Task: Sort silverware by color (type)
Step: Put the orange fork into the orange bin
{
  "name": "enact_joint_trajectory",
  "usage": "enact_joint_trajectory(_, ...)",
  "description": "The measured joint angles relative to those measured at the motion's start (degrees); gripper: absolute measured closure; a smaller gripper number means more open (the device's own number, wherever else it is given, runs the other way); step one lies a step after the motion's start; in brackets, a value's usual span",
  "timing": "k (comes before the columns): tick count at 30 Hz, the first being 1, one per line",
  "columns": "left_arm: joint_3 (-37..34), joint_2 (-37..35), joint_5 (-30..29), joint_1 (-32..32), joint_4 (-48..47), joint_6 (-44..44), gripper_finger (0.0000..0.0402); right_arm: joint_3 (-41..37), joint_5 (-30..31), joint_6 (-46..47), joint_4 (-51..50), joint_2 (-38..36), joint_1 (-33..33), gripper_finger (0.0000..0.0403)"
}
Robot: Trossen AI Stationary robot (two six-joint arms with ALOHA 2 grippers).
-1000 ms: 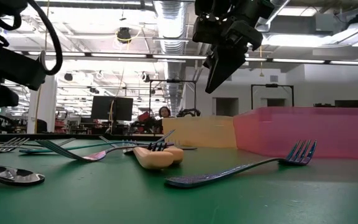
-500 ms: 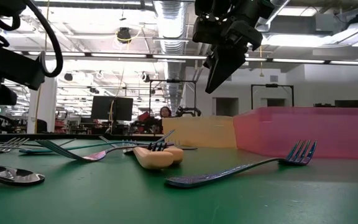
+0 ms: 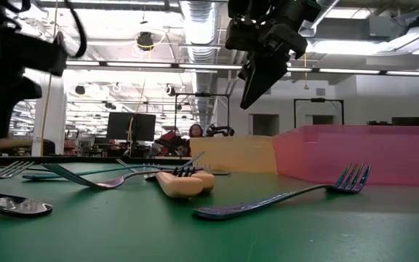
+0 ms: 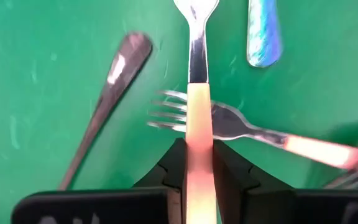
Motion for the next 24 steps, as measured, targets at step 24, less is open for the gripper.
enact_joint_trajectory(24,0.2,-23.0,-30.7,9.2,12.2,24.5,0.0369,-5.8,-15.2,-9.8,35.3,-0.1,-5.3,0.0284)
